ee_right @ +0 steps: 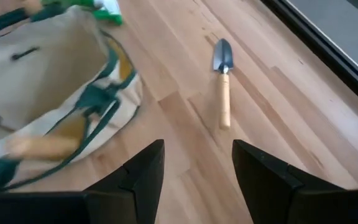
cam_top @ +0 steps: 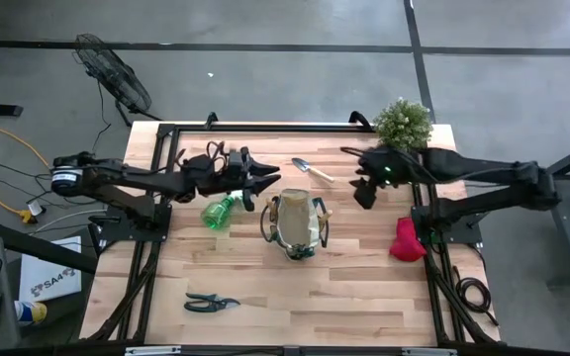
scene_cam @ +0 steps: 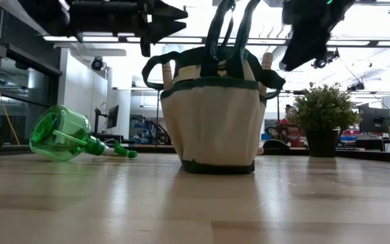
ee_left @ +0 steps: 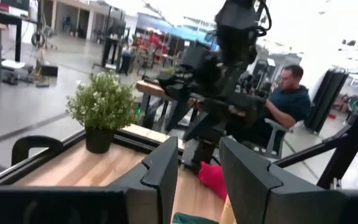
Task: Pick & Place Garden tools in Gardening bag
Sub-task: Put the brown trowel into the white gardening bag
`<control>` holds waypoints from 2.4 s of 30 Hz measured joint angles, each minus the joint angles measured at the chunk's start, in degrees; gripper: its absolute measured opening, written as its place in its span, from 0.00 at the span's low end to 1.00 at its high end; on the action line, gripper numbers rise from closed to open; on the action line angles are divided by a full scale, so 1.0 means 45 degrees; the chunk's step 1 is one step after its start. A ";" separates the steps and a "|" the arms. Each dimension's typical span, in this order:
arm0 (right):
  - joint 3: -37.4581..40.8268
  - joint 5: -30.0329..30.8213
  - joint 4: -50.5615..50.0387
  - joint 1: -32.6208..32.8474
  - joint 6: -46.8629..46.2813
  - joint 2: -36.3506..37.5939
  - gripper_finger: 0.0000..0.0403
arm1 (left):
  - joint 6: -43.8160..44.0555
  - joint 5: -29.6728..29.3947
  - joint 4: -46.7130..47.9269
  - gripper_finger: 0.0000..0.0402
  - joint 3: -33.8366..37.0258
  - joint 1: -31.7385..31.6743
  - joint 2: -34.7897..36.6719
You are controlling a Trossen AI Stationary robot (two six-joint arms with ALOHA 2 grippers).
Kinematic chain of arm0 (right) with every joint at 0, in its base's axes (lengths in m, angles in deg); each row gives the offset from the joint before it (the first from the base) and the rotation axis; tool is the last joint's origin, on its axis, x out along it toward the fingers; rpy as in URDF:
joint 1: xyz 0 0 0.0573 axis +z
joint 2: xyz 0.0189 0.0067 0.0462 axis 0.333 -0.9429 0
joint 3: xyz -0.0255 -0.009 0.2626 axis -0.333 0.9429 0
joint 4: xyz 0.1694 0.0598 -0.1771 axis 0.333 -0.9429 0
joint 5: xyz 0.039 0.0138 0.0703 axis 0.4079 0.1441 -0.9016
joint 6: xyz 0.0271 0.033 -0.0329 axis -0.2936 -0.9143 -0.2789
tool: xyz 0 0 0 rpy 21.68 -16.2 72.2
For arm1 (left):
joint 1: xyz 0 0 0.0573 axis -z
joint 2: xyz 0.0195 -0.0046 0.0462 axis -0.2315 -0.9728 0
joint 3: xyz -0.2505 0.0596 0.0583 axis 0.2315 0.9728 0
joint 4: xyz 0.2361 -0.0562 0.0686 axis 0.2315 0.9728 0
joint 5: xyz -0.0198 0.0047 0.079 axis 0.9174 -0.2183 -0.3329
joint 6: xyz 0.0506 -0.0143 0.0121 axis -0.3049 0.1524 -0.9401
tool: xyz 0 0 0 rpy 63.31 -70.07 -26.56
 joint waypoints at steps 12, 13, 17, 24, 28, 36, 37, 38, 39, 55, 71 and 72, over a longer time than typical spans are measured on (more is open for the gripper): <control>0.0000 -0.2841 0.2389 -0.2939 0.0277 -0.3140 0.45 | -0.0380 -0.0045 0.5427 0.29 -0.1803 0.0000 0.1412; 0.0000 -0.2926 0.2509 -0.3054 0.0381 -0.3373 0.45 | -0.0400 -0.0168 0.5586 0.29 -0.1808 0.0000 0.1514; 0.0000 -0.2947 0.2857 -0.3287 0.0511 -0.4156 0.45 | -0.0499 -0.0724 0.6384 0.29 -0.1808 -0.0149 0.1992; 0.0000 -0.2941 0.3361 -0.3586 0.0821 -0.4929 0.45 | -0.0489 -0.0199 0.7388 0.29 -0.1813 -0.1357 0.2922; 0.0000 -0.2957 0.4162 -0.3766 0.0854 -0.5288 0.45 | -0.0484 0.0682 0.7653 0.29 -0.1813 -0.2298 0.3142; -0.0515 -0.2927 0.4698 -0.4005 0.0841 -0.5948 0.45 | -0.0382 0.2849 0.7840 0.29 -0.1813 -0.4029 0.3150; -0.0754 -0.2930 0.4613 -0.4007 0.0851 -0.6110 0.45 | -0.0382 0.3056 0.7846 0.29 -0.1813 -0.4202 0.3150; -0.1027 -0.2918 0.4484 -0.4044 0.0896 -0.6316 0.45 | -0.0382 0.3250 0.7845 0.29 -0.1813 -0.4381 0.3150; -0.1305 -0.2939 0.4298 -0.4086 0.0992 -0.6527 0.45 | -0.0382 0.3467 0.7835 0.29 -0.1813 -0.4544 0.3150; -0.6687 -0.3003 -0.0939 -0.4423 0.1177 -1.0697 0.45 | -0.0377 0.5758 0.8422 0.29 -0.1813 -0.6277 0.3150; -0.7218 -0.3665 -0.2025 -0.4360 0.1459 -1.2141 0.54 | -0.0431 0.6390 0.8525 0.29 -0.1813 -0.6494 0.3145; -0.7218 -0.3598 -0.1981 -0.4350 0.1521 -1.2141 0.57 | -0.0431 0.6392 0.8547 0.29 -0.1813 -0.6497 0.3145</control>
